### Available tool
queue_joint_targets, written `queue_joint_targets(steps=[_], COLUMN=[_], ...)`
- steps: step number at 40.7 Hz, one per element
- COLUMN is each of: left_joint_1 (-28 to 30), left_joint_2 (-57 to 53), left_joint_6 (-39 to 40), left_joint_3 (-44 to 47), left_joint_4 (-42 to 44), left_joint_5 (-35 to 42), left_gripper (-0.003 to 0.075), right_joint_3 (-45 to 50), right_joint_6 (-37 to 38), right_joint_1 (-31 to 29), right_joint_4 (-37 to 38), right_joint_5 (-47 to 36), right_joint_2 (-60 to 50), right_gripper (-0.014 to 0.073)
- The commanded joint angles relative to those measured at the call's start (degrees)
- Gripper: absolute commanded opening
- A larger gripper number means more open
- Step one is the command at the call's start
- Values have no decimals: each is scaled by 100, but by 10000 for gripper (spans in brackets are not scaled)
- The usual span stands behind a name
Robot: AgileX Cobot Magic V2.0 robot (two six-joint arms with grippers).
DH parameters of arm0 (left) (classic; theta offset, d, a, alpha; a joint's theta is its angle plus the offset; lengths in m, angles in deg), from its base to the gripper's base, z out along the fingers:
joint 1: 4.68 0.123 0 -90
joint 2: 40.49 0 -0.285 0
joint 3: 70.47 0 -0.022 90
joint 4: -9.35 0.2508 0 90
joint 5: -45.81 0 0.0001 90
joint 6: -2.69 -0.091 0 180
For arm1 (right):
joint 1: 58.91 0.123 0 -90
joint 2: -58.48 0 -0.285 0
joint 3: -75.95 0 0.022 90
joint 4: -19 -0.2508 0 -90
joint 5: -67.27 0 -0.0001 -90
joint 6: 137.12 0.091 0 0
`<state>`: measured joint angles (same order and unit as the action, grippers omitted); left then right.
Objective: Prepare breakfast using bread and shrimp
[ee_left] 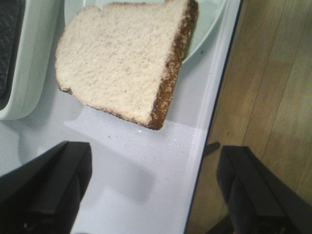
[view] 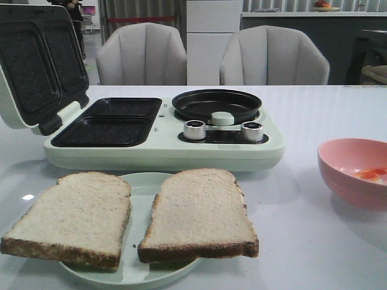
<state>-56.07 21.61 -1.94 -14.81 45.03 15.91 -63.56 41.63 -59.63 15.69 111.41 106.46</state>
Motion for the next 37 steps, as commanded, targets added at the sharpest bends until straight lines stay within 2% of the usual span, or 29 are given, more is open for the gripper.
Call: queue_joint_targets(steps=[1,9,20,26,37], left_joint_1=[-101,-111,-111,-111,-111], left_joint_2=[536,1552,2595,2910,2956], left_joint_6=[892,1883,2174,2873,2911], left_joint_3=[-276,-634,-995,-1089,-1101], left_joint_4=[929,1884,2404,2829,2729], left_joint_5=[301,266,143,-137,-156], left_gripper=[562,561,557,463,216], right_joint_3=[-206,-206,-206,-206,-206], right_joint_6=[2,2,2,2,2], right_joint_1=[-33,-33,-33,-33,-33], right_joint_4=[-37,-37,-37,-37,-37], right_joint_5=[-418,-418,-418,-418,-418], right_joint_2=[32,32,32,32,32], right_gripper=[622,622,622,622,622])
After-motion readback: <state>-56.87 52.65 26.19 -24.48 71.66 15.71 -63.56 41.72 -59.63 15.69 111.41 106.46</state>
